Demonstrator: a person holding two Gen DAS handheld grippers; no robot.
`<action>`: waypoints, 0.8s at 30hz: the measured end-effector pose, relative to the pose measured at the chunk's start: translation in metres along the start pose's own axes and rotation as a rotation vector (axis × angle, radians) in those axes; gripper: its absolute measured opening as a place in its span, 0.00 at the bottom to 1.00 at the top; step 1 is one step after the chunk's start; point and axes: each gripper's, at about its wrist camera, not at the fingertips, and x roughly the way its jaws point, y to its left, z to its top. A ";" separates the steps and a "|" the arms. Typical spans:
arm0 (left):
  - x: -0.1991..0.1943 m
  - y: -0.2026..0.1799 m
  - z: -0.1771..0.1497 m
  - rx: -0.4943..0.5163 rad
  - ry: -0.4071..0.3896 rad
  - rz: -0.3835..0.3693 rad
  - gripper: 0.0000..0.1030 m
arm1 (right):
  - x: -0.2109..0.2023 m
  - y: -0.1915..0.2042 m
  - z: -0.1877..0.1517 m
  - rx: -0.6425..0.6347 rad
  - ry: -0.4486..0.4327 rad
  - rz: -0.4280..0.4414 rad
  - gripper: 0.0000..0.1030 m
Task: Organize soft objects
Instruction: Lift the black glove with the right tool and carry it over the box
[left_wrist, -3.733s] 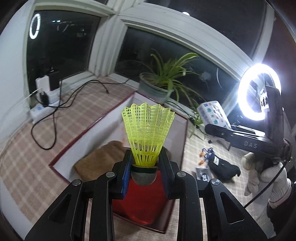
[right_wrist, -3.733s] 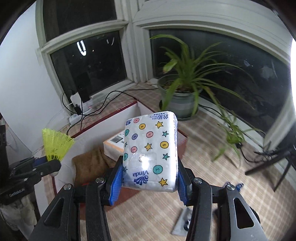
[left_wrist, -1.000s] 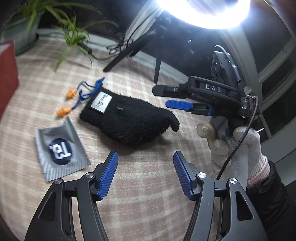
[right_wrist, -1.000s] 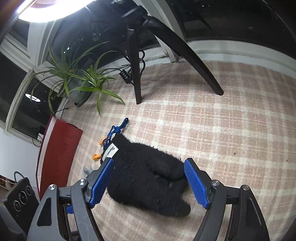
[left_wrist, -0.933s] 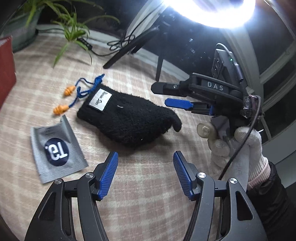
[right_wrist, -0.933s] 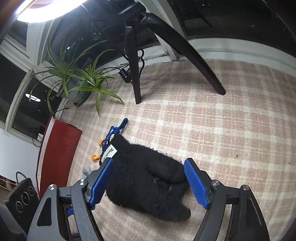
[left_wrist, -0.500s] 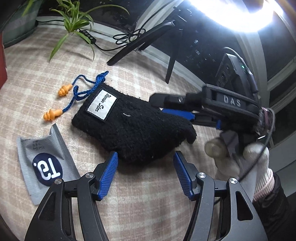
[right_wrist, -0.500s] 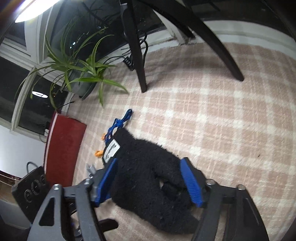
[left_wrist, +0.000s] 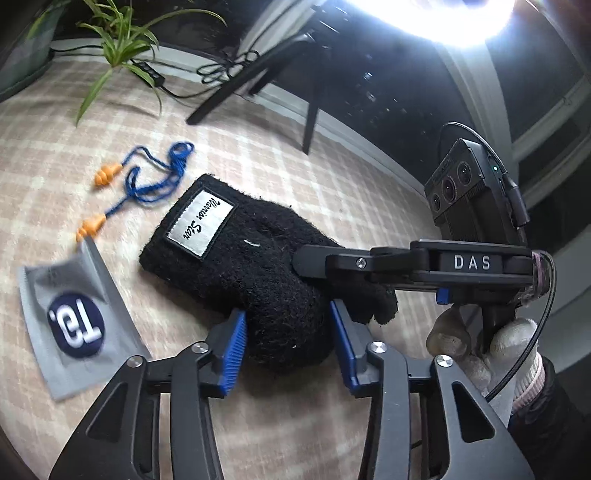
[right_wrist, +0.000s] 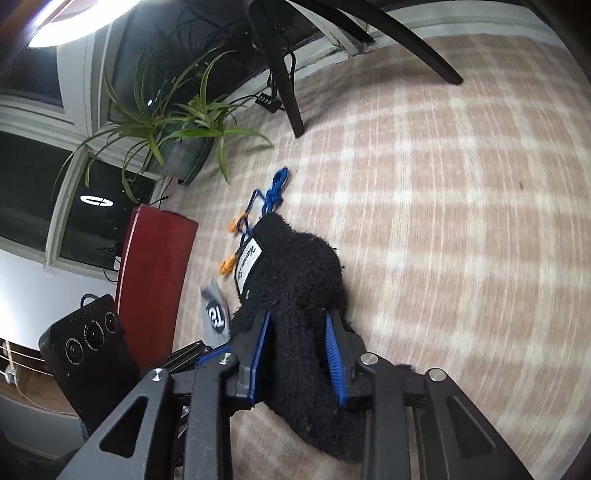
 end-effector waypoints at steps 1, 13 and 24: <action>-0.001 -0.001 -0.003 0.002 0.006 -0.011 0.38 | -0.001 0.002 -0.007 0.004 -0.006 -0.005 0.25; -0.025 -0.017 -0.049 0.037 0.032 -0.038 0.27 | -0.017 0.025 -0.078 0.046 -0.105 0.002 0.15; -0.076 -0.032 -0.068 0.080 -0.067 -0.041 0.25 | -0.036 0.075 -0.095 -0.052 -0.161 0.017 0.15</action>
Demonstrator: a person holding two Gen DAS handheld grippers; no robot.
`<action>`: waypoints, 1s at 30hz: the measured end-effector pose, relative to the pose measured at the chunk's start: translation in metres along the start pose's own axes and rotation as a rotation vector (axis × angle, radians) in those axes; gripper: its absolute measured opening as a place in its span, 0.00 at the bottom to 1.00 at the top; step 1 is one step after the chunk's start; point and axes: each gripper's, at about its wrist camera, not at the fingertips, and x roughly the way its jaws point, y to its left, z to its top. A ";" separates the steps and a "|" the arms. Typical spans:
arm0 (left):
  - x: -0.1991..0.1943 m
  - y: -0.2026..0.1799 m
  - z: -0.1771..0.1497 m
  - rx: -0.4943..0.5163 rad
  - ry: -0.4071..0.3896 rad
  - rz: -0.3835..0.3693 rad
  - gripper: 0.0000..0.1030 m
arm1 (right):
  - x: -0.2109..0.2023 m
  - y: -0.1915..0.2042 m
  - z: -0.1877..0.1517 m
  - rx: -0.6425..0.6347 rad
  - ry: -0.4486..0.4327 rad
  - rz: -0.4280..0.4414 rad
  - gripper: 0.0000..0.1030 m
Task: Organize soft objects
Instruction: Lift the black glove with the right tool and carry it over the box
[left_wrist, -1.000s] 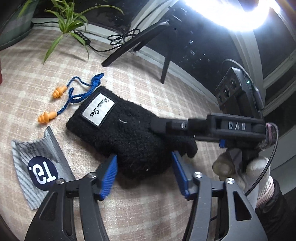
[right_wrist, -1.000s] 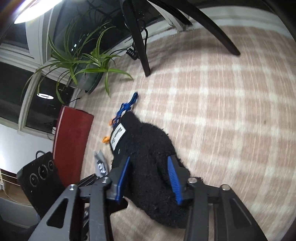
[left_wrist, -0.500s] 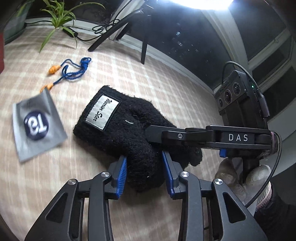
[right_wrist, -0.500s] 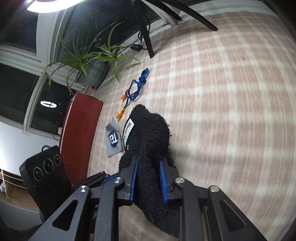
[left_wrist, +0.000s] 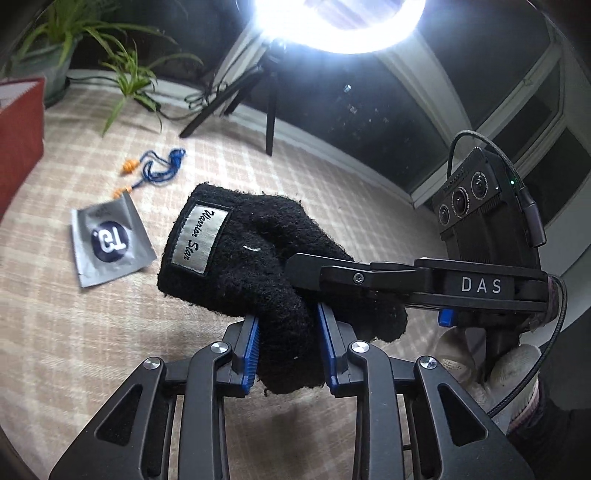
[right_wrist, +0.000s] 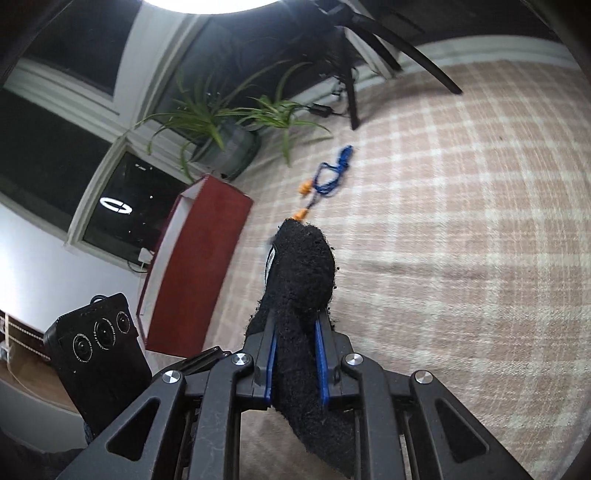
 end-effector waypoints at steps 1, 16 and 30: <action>-0.005 0.000 0.001 -0.002 -0.013 -0.002 0.25 | -0.001 0.004 0.001 -0.005 -0.002 0.003 0.15; -0.096 0.014 0.019 -0.018 -0.239 0.056 0.24 | 0.014 0.117 0.029 -0.217 0.002 0.099 0.15; -0.181 0.066 0.018 -0.107 -0.428 0.228 0.24 | 0.084 0.223 0.035 -0.414 0.090 0.177 0.15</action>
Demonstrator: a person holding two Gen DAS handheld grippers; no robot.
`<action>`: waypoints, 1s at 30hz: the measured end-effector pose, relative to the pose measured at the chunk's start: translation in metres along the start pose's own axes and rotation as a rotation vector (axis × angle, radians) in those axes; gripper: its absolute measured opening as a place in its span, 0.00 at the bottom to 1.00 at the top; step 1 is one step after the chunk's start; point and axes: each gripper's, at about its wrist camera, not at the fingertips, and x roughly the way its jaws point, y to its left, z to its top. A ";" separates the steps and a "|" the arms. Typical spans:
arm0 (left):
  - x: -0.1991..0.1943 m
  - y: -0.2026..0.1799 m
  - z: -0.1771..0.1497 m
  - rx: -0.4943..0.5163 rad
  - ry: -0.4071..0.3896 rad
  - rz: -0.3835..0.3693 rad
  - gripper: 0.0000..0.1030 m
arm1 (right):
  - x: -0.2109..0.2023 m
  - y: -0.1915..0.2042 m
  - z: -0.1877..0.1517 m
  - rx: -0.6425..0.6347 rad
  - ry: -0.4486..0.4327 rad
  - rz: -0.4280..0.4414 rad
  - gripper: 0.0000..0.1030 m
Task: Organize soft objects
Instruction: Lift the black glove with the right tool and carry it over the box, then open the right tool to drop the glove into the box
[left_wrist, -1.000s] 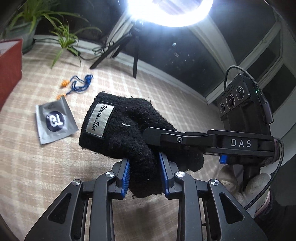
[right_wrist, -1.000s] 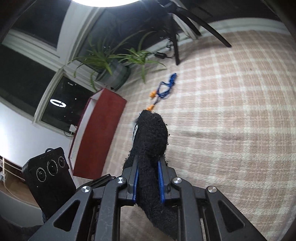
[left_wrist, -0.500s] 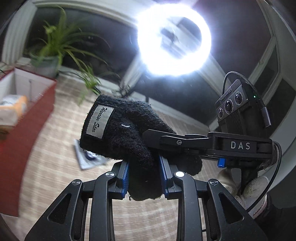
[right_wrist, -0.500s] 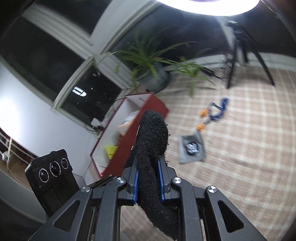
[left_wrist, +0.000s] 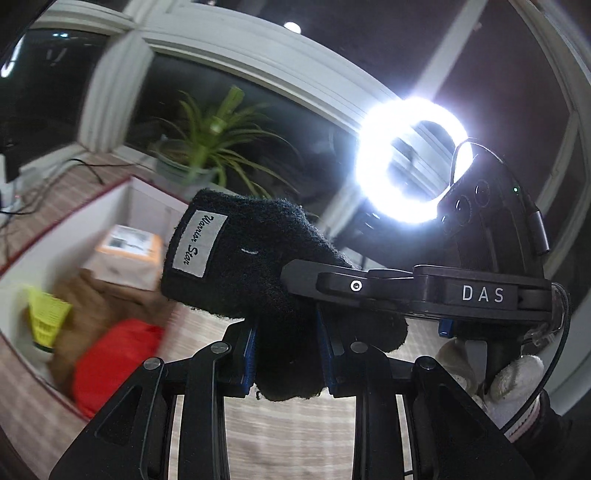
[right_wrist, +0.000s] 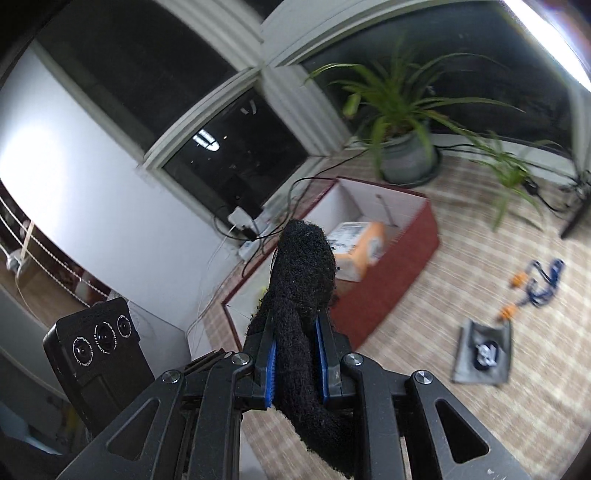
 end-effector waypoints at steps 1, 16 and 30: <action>-0.002 0.003 0.001 -0.004 -0.007 0.009 0.24 | 0.006 0.004 0.004 -0.011 0.006 0.007 0.15; -0.008 0.062 0.036 -0.046 -0.068 0.136 0.24 | 0.082 0.021 0.058 -0.098 0.070 0.003 0.15; 0.018 0.096 0.052 -0.066 -0.043 0.215 0.24 | 0.123 0.005 0.088 -0.114 0.093 -0.084 0.28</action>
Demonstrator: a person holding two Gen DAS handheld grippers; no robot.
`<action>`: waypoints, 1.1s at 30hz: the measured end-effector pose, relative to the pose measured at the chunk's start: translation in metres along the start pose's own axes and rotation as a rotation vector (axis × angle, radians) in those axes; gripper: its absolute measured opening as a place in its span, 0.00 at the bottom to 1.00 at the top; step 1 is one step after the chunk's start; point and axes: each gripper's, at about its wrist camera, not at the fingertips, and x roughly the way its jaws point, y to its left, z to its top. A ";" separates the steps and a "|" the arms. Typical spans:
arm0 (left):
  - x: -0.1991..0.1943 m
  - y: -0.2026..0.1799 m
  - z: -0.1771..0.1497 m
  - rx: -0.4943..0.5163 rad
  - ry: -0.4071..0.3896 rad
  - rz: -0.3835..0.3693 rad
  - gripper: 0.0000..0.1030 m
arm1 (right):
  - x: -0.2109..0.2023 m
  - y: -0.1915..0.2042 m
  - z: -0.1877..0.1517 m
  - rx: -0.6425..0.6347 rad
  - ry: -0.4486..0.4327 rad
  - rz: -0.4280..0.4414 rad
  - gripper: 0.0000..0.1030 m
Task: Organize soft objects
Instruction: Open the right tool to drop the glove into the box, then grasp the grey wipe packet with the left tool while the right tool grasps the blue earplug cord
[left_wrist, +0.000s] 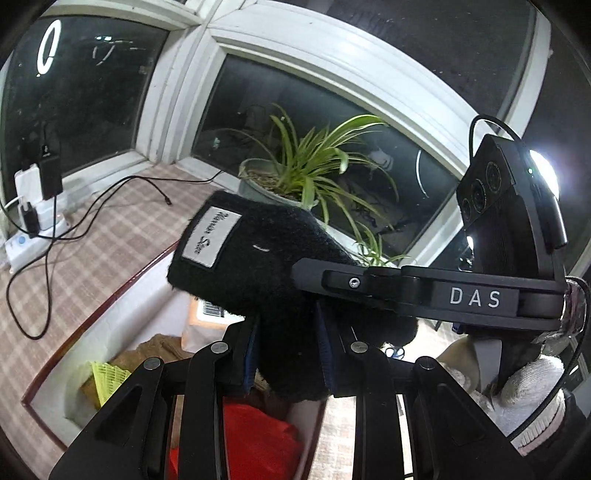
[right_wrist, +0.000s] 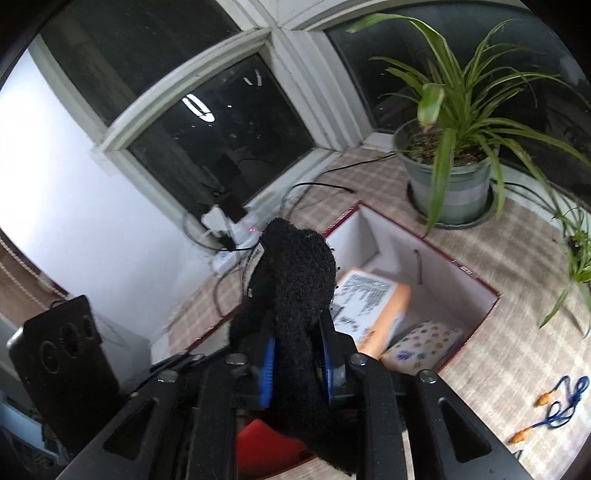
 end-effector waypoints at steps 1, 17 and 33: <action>0.002 0.002 0.001 -0.005 0.003 0.006 0.24 | 0.001 -0.002 0.001 -0.001 -0.002 -0.015 0.44; -0.002 0.013 -0.002 -0.068 0.029 0.066 0.57 | -0.038 -0.025 -0.003 0.005 -0.108 -0.143 0.75; -0.016 -0.054 -0.024 0.056 0.019 -0.042 0.62 | -0.127 -0.071 -0.058 -0.006 -0.182 -0.296 0.75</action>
